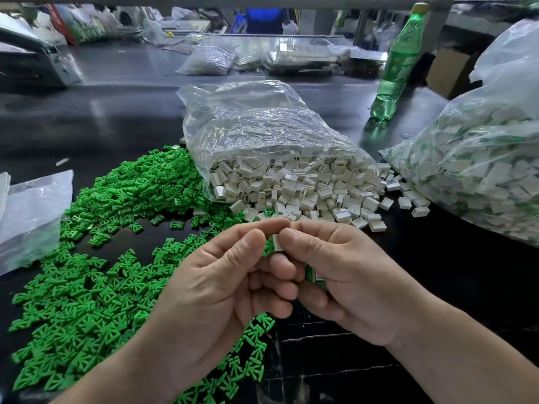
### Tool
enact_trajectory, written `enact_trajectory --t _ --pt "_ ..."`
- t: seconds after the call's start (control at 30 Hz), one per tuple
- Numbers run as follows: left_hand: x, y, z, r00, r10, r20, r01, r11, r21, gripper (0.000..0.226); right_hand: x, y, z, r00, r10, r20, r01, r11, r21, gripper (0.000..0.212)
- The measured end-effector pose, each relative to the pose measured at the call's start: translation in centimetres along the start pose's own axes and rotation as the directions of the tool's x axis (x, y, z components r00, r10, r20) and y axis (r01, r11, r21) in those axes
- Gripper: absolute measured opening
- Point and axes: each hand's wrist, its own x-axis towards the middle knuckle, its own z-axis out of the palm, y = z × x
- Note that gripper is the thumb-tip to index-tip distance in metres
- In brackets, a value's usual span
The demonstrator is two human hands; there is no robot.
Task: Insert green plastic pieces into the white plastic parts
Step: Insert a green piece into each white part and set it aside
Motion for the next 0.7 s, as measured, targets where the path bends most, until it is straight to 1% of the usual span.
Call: enact_trajectory --t 0.07,0.2,0.27,0.33,0.4,0.5,0.57,0.63,0.7 --pt "0.08 -0.17 0.02 1.000 0.010 -0.018 -0.010 1.000 -0.005 0.044 0.03 -0.01 0.01 1.000 -0.005 0.002 0.005 1.000 0.011 0.026" --pt "0.00 -0.23 0.11 0.999 0.003 -0.045 -0.003 1.000 -0.012 0.046 0.06 0.09 0.01 1.000 0.005 0.022 -0.005 1.000 0.005 0.021" --pt "-0.04 -0.27 0.21 0.998 -0.002 -0.056 0.001 1.000 -0.019 0.043 0.08 0.18 -0.03 1.000 0.005 0.027 -0.005 1.000 -0.004 0.022" --pt "-0.10 -0.33 0.21 0.996 -0.017 -0.085 0.015 1.000 -0.020 0.034 0.15 0.39 0.01 0.999 0.008 0.031 -0.007 1.000 -0.026 0.026" --pt "-0.17 -0.37 0.15 0.994 -0.042 -0.101 0.040 0.999 -0.024 0.028 0.18 0.62 0.16 0.999 0.022 0.029 -0.021 0.999 -0.042 0.037" --pt "-0.19 -0.37 0.11 0.997 -0.039 -0.062 0.036 0.998 -0.054 0.033 0.26 0.72 0.33 0.999 0.022 0.029 -0.021 1.000 -0.022 0.044" --pt "-0.17 -0.36 0.06 0.999 -0.029 -0.024 0.027 0.997 -0.067 0.039 0.25 0.60 0.28 0.999 0.004 0.049 -0.005 1.000 0.010 0.042" --pt "-0.17 -0.31 0.00 1.000 -0.020 0.017 0.022 0.997 -0.077 0.038 0.22 0.50 0.20 0.997 -0.013 0.073 0.010 0.999 0.036 0.039" --pt "-0.18 -0.23 -0.04 0.999 -0.019 0.026 0.021 0.998 -0.064 0.034 0.20 0.50 0.20 0.998 -0.010 0.069 0.007 0.999 0.040 0.048"
